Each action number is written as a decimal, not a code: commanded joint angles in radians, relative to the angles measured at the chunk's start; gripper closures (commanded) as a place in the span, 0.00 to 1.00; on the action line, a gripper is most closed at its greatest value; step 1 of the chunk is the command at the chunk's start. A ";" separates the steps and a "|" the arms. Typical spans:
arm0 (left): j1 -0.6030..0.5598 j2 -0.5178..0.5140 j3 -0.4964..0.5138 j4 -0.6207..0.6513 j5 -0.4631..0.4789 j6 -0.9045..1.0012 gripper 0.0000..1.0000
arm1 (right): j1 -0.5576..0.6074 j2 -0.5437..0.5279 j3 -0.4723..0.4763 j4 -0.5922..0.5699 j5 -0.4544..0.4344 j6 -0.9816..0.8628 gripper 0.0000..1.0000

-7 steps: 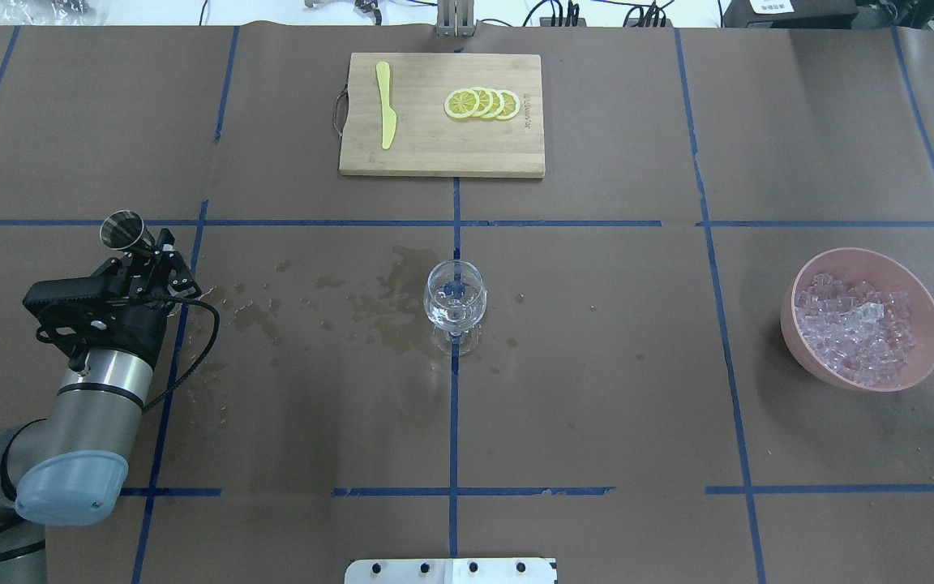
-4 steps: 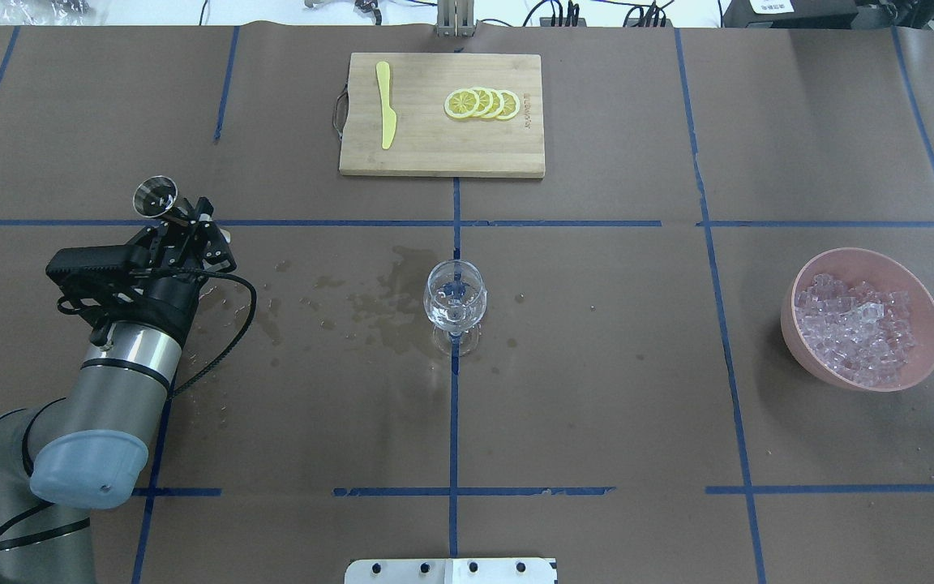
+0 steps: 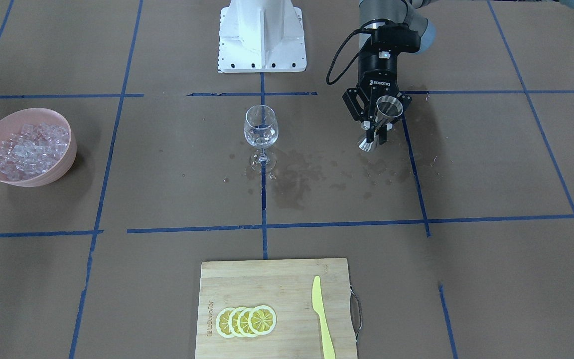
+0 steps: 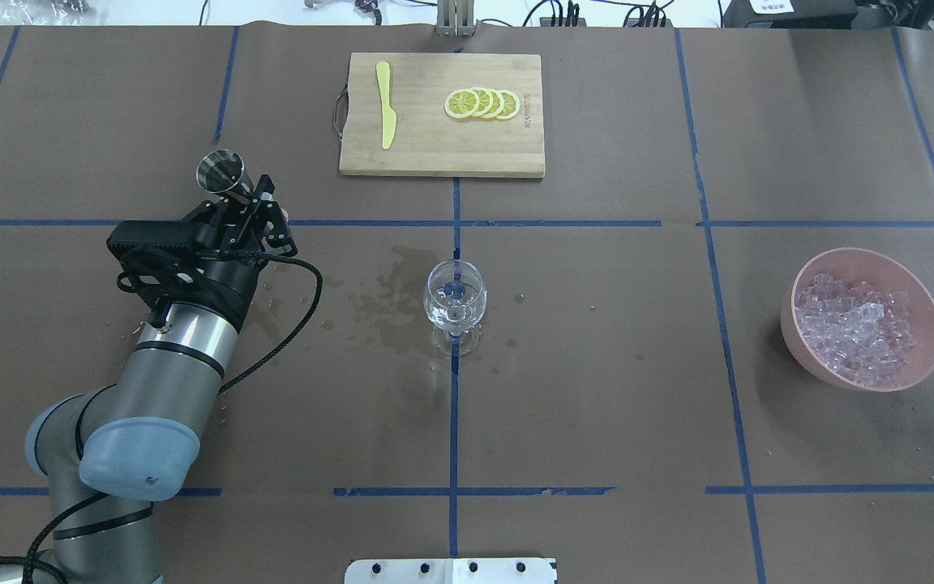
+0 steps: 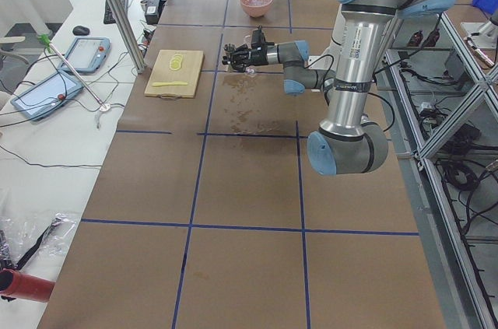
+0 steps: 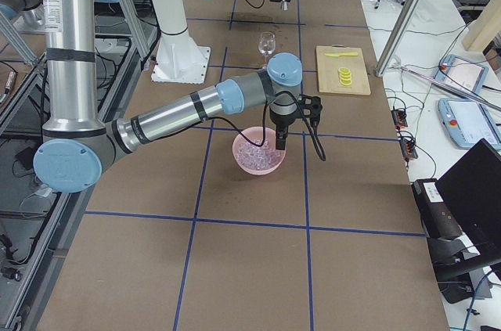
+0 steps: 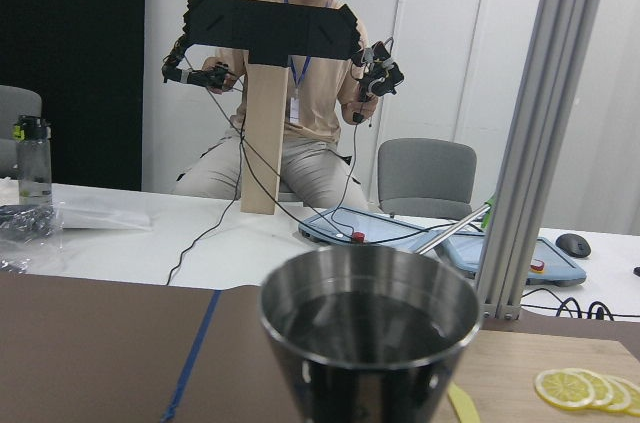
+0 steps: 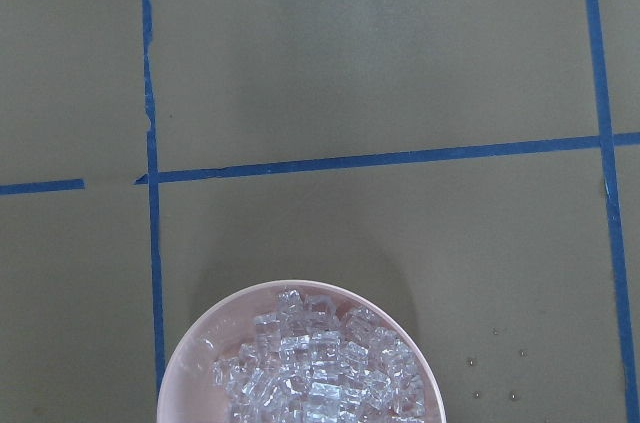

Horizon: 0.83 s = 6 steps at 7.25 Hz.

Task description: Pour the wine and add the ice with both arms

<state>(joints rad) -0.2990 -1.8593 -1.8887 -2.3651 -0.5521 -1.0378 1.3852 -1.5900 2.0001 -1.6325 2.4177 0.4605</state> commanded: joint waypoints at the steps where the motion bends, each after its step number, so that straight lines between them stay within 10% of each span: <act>1: 0.007 -0.056 0.005 0.007 -0.037 0.086 1.00 | 0.000 -0.002 -0.001 0.017 -0.002 0.001 0.00; 6: 0.012 -0.081 0.006 0.007 -0.038 0.283 1.00 | -0.041 -0.012 0.000 0.146 -0.054 0.111 0.00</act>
<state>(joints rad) -0.2882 -1.9386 -1.8833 -2.3576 -0.5905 -0.7715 1.3589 -1.5984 2.0002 -1.5312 2.3716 0.5285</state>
